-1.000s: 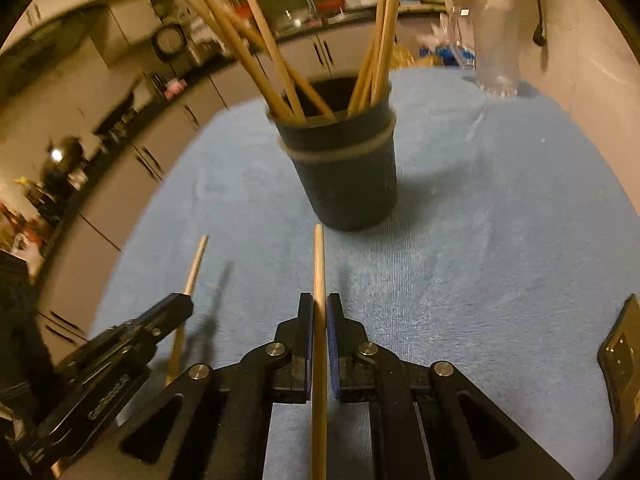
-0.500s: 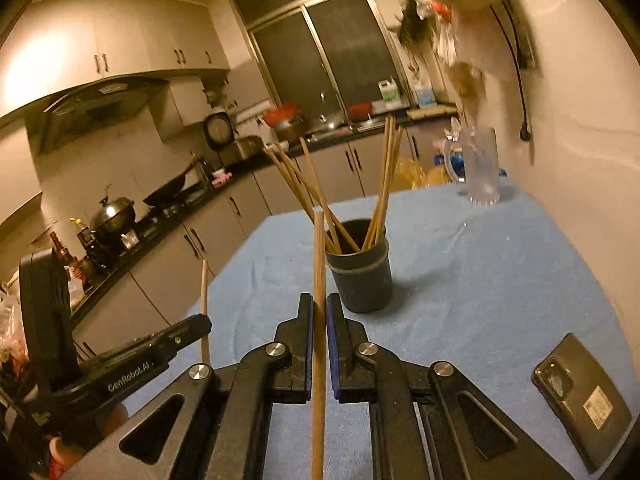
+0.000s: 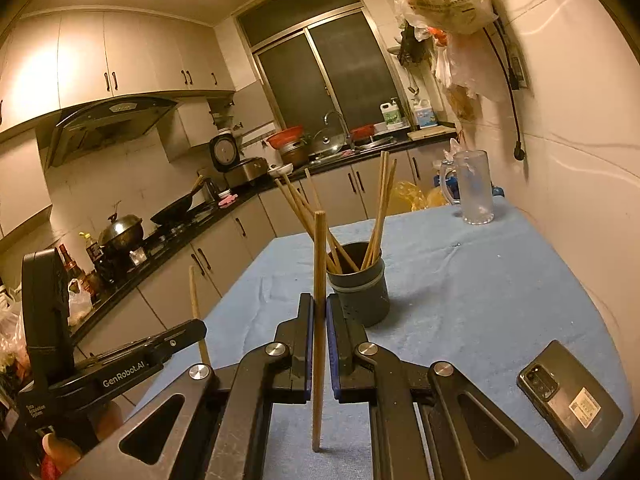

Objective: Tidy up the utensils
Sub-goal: 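Lift both held chopsticks upright and lower them toward the grey cup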

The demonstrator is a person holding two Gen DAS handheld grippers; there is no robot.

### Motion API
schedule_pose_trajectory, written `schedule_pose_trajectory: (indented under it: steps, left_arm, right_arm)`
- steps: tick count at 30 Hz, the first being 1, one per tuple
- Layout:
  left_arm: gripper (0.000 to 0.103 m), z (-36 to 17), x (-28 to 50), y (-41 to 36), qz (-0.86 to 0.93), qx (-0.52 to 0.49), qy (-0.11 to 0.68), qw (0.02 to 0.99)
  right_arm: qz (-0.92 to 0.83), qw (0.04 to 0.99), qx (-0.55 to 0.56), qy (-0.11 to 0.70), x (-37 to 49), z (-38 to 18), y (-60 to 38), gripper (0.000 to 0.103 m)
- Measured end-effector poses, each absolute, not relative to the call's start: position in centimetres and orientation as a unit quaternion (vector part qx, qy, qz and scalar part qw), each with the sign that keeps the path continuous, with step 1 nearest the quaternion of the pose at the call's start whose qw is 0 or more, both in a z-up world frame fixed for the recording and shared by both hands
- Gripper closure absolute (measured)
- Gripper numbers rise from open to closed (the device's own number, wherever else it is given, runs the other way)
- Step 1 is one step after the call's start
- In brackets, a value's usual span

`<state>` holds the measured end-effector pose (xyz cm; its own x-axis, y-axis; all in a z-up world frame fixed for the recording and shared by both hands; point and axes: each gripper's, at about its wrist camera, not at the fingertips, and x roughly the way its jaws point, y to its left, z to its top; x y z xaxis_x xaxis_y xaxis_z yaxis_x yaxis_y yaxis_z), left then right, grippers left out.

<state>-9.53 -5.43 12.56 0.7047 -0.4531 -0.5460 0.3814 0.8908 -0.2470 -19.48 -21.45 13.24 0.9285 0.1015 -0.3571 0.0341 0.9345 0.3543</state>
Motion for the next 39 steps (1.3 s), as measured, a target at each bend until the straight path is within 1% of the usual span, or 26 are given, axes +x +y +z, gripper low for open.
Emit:
schedule_pose_trajectory:
  steps: [22,39]
  left_arm:
    - [0.097,13.9,-8.8,-6.2,-0.235,-0.046,0.297,0.924]
    - [0.097,17.7,-5.4,-8.8,-0.250,-0.032,0.280,0.926]
  right_arm:
    - [0.001,0.964,0.197,0.181,-19.4,14.2,-23.7,0.096]
    - [-0.009,0.968,0.202,0.147,-17.0,18.1,-26.6,0.096]
